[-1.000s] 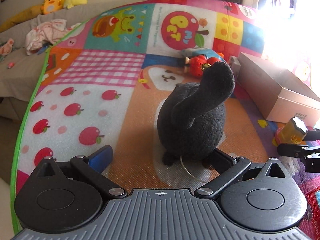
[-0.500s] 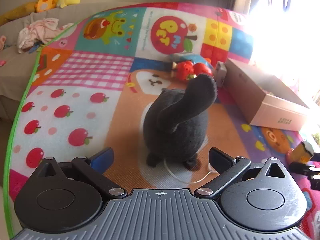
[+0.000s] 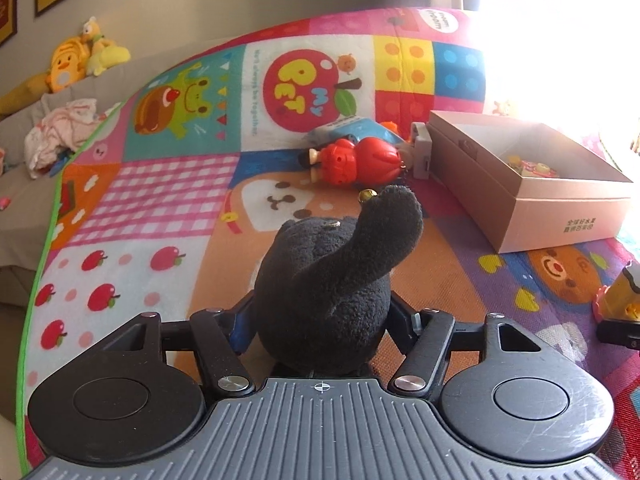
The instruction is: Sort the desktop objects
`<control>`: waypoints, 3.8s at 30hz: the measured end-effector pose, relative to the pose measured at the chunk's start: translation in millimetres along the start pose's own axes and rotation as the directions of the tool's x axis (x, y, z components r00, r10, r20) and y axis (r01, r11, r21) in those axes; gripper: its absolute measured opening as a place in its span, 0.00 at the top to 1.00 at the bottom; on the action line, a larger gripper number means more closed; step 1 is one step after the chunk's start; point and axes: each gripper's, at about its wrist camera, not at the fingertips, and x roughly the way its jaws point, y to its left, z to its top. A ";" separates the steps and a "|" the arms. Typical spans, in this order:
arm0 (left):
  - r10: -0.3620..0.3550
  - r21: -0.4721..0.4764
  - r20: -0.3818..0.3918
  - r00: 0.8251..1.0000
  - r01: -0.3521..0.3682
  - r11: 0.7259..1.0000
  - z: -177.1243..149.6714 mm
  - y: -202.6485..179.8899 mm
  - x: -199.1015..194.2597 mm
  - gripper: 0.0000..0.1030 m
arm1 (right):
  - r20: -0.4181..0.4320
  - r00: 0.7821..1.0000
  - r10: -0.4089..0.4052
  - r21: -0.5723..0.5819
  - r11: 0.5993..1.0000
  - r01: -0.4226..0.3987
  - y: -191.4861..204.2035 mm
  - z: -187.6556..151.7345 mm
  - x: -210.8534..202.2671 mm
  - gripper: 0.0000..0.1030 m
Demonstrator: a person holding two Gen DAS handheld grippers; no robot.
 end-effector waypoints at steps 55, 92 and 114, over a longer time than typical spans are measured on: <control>-0.299 0.092 0.133 0.945 0.289 0.953 116.7 -87.8 40.7 0.06 | 0.152 0.985 -0.078 0.169 0.984 0.052 -100.0 75.8 -46.0 0.46; -0.055 -0.323 0.091 0.994 0.082 0.943 13.3 51.7 27.1 0.00 | -0.102 0.993 0.064 0.053 0.997 -0.059 7.7 235.3 75.9 0.27; -0.112 -0.371 0.063 0.992 0.127 0.920 5.0 58.3 33.4 0.00 | -0.364 0.930 0.046 0.016 0.999 -0.043 73.5 281.8 283.9 0.42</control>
